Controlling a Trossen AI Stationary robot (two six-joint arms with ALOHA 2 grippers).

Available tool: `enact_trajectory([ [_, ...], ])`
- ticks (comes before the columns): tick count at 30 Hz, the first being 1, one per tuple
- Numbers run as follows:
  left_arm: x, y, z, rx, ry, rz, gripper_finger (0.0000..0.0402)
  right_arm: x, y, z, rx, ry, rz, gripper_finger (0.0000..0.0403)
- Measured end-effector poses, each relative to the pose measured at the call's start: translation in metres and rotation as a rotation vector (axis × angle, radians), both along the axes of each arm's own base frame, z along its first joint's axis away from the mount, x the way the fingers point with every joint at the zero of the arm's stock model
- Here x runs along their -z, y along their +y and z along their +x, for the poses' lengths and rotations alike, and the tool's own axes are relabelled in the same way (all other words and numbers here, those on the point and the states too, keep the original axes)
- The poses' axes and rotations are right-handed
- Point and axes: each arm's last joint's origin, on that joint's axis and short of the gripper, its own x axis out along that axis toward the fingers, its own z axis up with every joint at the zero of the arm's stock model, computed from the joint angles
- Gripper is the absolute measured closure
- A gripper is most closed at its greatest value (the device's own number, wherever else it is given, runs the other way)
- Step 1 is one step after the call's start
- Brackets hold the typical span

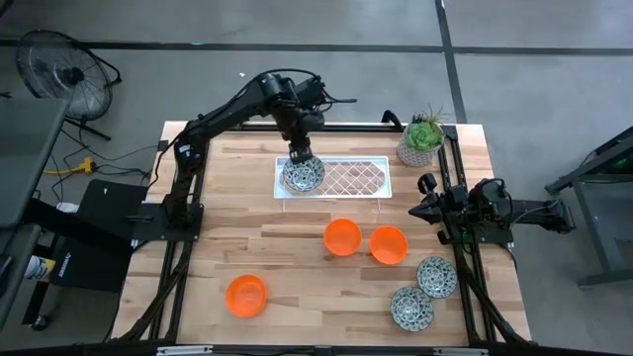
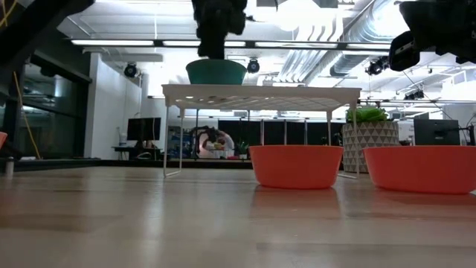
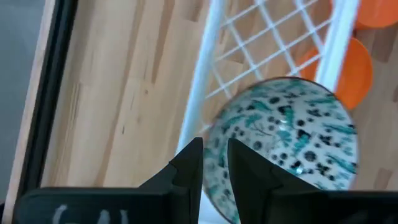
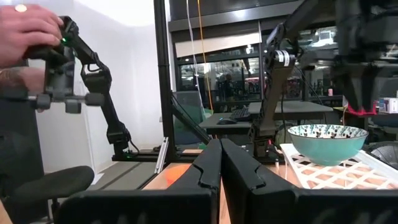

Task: Pick & Place Mini bowls
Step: Put the left orange bowl on the shelf

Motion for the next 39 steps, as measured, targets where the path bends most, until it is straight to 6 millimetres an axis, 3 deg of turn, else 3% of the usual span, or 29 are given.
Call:
enact_trajectory([
  [9,-0.043,-0.054,-0.021,-0.047,-0.088,0.07,0.033,0.0,0.0,0.0,-0.001,0.0,0.0,0.0402],
  [16,-0.051,-0.102,-0.03,-0.06,-0.104,0.028,0.033,0.0,0.0,0.0,0.0,0.0,0.0,0.0402],
  [22,-0.037,-0.142,-0.041,-0.158,-0.03,-0.014,0.033,0.0,0.0,0.0,0.0,0.0,0.0,0.0402],
  [28,-0.018,-0.178,-0.07,-0.256,0.041,-0.052,0.033,0.0,0.0,0.0,-0.001,0.0,0.0,0.0402],
  [39,0.044,-0.231,-0.116,-0.27,0.127,-0.134,0.033,0.001,0.0,0.0,0.0,0.015,0.001,0.0402],
])
